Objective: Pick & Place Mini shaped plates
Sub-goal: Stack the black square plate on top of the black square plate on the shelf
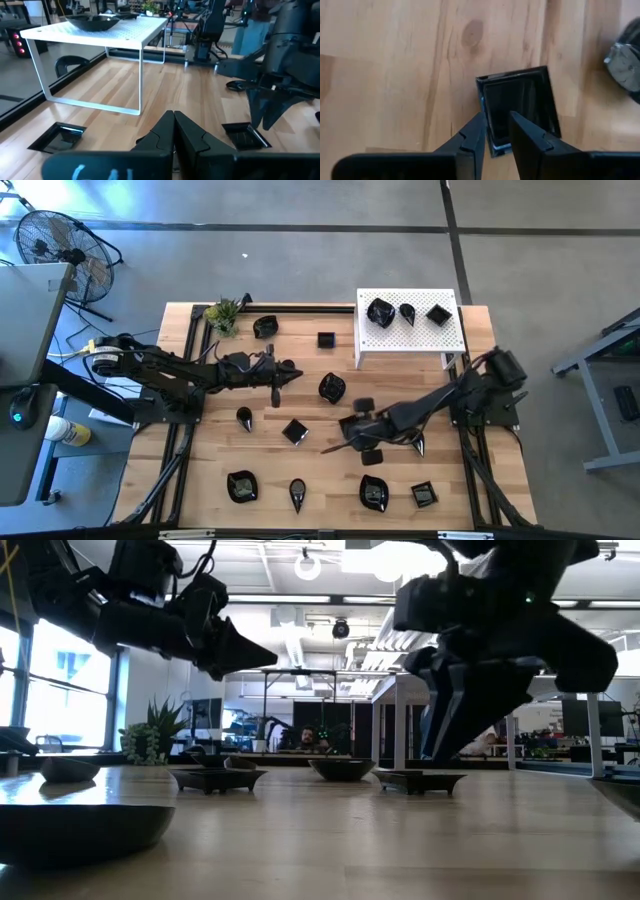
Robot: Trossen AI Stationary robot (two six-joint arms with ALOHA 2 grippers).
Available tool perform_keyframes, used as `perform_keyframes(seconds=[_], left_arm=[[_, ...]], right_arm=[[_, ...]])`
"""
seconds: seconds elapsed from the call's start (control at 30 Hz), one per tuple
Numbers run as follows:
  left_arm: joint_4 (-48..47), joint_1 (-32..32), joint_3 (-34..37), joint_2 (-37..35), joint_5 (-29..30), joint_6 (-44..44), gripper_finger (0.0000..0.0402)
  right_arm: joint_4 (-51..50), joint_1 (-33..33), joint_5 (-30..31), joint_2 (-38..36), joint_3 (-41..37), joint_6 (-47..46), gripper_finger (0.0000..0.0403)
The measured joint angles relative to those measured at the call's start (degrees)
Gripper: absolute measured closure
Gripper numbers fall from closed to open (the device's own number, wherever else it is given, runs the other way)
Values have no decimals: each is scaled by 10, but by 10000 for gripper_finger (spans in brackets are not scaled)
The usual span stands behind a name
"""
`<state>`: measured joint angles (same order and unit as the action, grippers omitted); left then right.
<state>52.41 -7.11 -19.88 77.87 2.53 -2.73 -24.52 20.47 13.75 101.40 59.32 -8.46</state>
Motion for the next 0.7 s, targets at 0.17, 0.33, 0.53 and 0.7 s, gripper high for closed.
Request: perform_keyframes(seconds=[0.17, 0.33, 0.53, 0.7], left_arm=[[-3, 0, 0, 0, 0, 10, 401], [-4, 0, 0, 0, -6, 10, 401], [-4, 0, 0, 0, -20, 10, 401], [-3, 0, 0, 0, -24, 8, 401]], right_arm=[[-16, -8, -7, 25, 14, 13, 348], [-19, -17, -6, 26, 10, 16, 361], [-25, -23, 1, 26, 9, 39, 366], [-23, -36, -19, 26, 9, 52, 358]])
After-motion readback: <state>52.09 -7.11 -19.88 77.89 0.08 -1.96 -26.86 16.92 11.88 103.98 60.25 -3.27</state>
